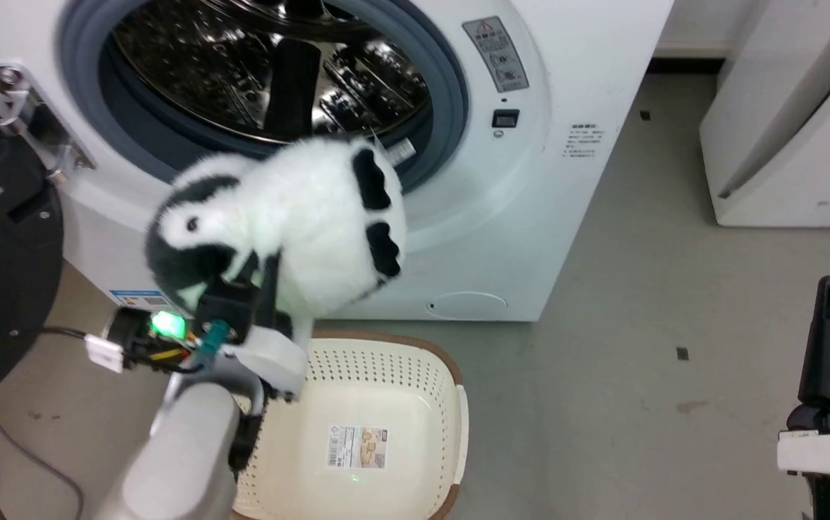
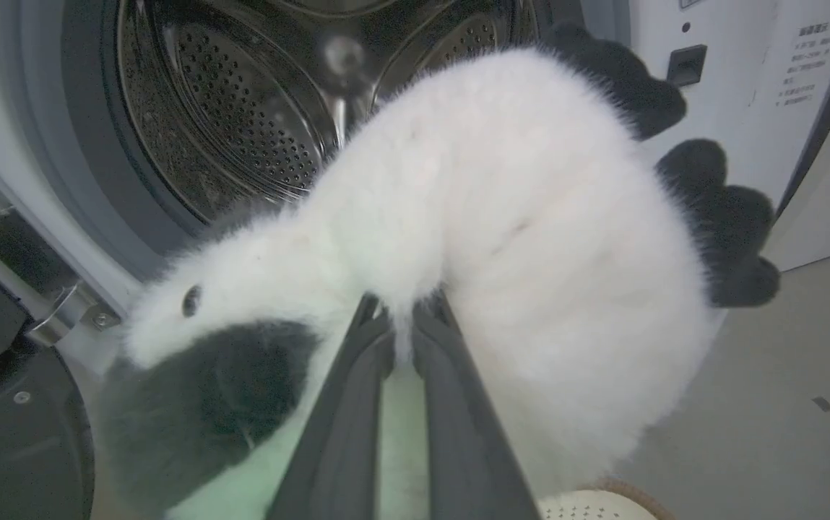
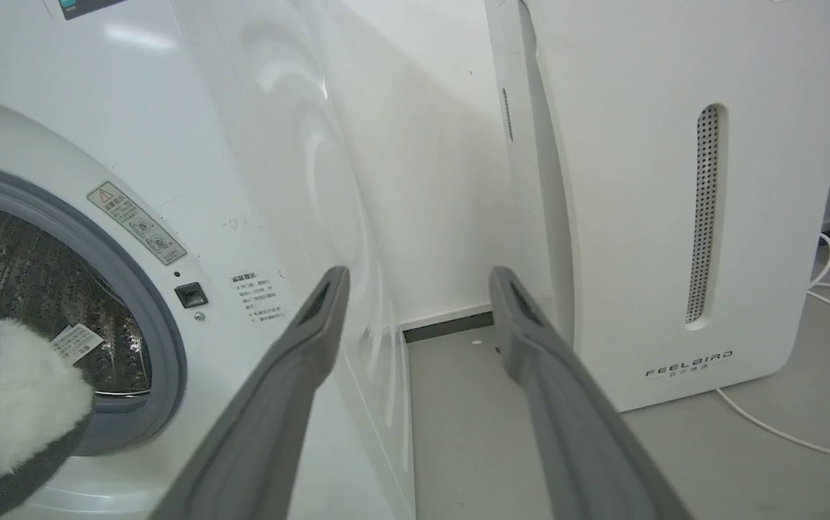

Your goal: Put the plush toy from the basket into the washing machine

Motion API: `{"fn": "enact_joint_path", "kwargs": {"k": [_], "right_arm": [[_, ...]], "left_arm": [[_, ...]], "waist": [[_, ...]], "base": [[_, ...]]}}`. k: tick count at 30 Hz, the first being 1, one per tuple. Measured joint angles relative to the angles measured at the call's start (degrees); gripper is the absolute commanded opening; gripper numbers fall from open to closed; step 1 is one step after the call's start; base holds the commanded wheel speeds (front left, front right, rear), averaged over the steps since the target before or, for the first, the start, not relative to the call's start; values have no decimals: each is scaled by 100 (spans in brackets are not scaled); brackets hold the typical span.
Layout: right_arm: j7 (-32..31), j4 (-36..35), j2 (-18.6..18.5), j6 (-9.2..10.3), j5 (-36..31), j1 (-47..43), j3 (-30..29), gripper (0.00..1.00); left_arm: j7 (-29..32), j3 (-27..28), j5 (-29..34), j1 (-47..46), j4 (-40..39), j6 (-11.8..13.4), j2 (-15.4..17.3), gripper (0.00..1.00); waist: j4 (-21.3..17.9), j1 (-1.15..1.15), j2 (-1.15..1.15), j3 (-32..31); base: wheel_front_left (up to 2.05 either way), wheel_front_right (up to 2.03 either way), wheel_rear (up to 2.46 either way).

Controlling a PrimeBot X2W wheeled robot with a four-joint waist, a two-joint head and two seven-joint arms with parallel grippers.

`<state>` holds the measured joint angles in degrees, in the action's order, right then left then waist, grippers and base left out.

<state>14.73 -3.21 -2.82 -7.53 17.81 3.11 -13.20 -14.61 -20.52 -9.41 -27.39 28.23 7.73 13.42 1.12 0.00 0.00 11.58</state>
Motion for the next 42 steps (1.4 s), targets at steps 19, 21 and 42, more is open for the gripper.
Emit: {"fn": "enact_joint_path", "kwargs": {"k": [19, 21, 42], "right_arm": [[0, -9, 0, 0, 201, 700, 44, 100], [0, -13, 0, 0, 231, 780, 46, 100], [0, -57, 0, 0, 589, 1385, 213, 100]], "left_arm": [[0, 737, 279, -1582, 328, -96, 349, 0], [0, 782, 304, -1820, 386, -135, 393, 0], [0, 1192, 393, -3951, 1354, -289, 1170, 0]], "waist": [[-629, 0, 0, 1145], [-692, 1, 0, 1291], [-1420, 1, 0, 2715]], "base": [[0, 0, 0], [0, 0, 0], [0, 0, 0]]}}
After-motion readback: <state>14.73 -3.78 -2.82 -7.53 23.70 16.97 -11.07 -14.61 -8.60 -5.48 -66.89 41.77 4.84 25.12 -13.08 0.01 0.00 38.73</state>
